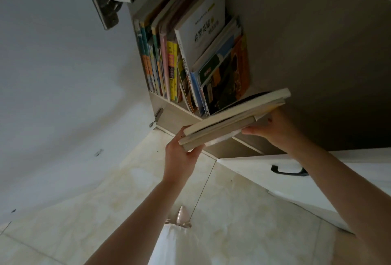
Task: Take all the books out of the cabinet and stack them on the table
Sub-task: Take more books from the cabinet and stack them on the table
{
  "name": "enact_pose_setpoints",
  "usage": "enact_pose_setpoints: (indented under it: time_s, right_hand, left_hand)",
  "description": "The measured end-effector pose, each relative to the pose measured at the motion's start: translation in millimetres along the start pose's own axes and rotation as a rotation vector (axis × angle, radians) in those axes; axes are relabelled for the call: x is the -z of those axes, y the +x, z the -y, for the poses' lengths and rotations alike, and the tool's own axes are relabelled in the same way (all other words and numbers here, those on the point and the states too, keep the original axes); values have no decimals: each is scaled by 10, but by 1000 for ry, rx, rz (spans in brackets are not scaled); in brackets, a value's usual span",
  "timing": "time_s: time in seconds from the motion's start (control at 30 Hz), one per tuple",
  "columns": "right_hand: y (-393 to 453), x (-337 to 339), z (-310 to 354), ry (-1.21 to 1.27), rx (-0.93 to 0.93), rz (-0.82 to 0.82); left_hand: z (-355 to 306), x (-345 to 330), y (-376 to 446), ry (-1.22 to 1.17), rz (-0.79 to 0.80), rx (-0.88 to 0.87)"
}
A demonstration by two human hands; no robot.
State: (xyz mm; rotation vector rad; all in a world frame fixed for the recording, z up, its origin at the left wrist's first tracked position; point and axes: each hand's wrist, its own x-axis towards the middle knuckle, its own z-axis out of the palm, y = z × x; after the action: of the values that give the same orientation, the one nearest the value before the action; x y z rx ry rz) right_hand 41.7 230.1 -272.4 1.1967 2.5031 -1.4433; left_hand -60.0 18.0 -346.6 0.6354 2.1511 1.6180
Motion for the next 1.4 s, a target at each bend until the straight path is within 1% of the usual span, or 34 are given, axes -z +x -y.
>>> enact_pose_setpoints:
  time_s: [0.07, 0.27, 0.37, 0.47, 0.57, 0.63, 0.73, 0.83, 0.9, 1.0, 1.07, 1.2, 1.23, 1.3, 1.4]
  right_hand:
    - [15, -8, 31, 22, 20, -26]
    - [-80, -11, 103, 66, 11, -12]
    - [-234, 23, 221, 52, -18, -22]
    - [-478, 66, 488, 67, -36, -37]
    - [-751, 71, 809, 124, -100, -59]
    - [-899, 37, 957, 151, -174, -84]
    - [-1122, -22, 1186, 187, -226, -92]
    - [-1330, -85, 1417, 250, -234, -19]
    - [-1429, -116, 1556, 262, -215, 15]
    - [-1576, -124, 1738, 243, -207, 28]
    - [-1678, -108, 1844, 243, -188, 70]
    - [-1920, -87, 1973, 290, -130, 195]
    - [-2015, -107, 2010, 273, -86, 250]
    - [-2126, -157, 2033, 235, -18, 319]
    - [-2312, -284, 2057, 129, 54, 479]
  left_hand:
    - [6, -2, 28, -3, 1, 22]
    - [80, 10, 58, 23, 48, 67]
    - [-70, 121, 47, -8, 82, 95]
    - [-344, 362, 5, -86, 170, 137]
    - [-667, 678, -106, -190, 245, 226]
    - [-831, 855, -219, -277, 243, 355]
    - [-1086, 1156, -408, -404, 188, 498]
    - [-1345, 1450, -607, -518, 102, 590]
    - [-1494, 1592, -714, -590, 49, 632]
    - [-1707, 1779, -907, -617, -21, 663]
    - [-1842, 1891, -1093, -623, -92, 679]
    - [-2054, 1942, -1505, -611, -268, 727]
    - [-2124, 1925, -1679, -606, -340, 733]
    - [-2196, 1849, -1907, -605, -396, 732]
    - [-2278, 1743, -2337, -626, -506, 712]
